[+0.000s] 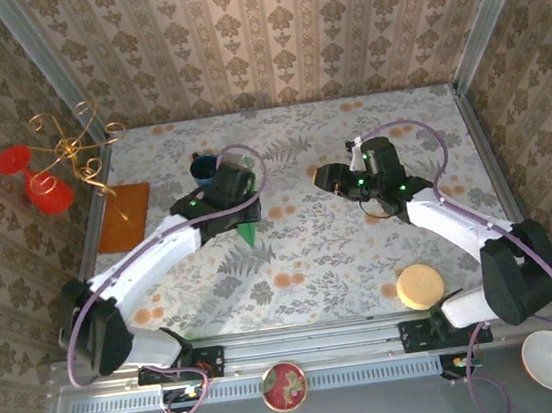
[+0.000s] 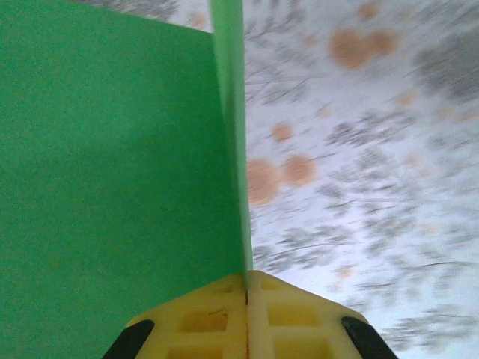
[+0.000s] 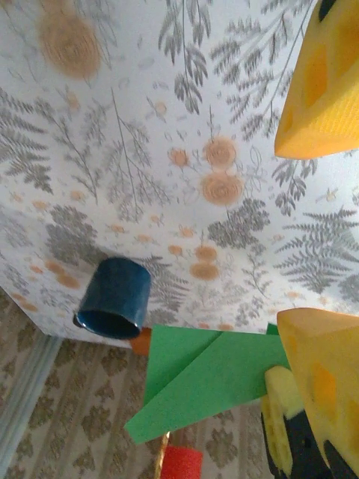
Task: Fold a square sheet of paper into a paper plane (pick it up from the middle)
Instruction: Turn over the paper at the center of the table.
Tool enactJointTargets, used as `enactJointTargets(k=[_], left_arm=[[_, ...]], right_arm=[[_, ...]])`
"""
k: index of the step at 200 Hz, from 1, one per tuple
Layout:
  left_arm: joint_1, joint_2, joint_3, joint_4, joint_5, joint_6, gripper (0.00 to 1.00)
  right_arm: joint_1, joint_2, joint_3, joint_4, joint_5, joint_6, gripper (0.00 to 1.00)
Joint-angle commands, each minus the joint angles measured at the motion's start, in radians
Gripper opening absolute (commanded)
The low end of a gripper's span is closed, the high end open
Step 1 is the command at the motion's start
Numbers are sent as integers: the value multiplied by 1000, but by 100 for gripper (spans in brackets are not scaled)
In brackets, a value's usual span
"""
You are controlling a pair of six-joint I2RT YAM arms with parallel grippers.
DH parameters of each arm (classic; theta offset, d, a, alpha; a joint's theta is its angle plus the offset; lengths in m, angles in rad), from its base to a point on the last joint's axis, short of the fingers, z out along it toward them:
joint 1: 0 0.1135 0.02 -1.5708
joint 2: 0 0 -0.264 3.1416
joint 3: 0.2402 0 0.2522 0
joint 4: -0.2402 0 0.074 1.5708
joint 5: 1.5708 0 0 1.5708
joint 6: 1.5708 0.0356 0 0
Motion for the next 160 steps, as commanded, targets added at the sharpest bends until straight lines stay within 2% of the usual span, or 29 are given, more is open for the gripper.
enactJointTargets(k=[1, 25, 41, 55, 115, 160], left_arm=[[-66, 125, 99, -294, -334, 109, 7], [-124, 308, 220, -421, -499, 97, 6], [-148, 431, 293, -492, -571, 73, 6], [-164, 520, 337, -514, -591, 71, 6], [-202, 727, 418, -433, -502, 84, 7], [-205, 756, 424, -389, -407, 75, 12]], right_arm=[[-16, -50, -34, -75, 111, -28, 57], [-43, -74, -73, -93, 158, -3, 56], [-70, -92, -105, -102, 180, 21, 56], [-97, -105, -136, -109, 195, 44, 56], [-172, -130, -193, -122, 180, 76, 56], [-181, -109, -195, -112, 160, 85, 56]])
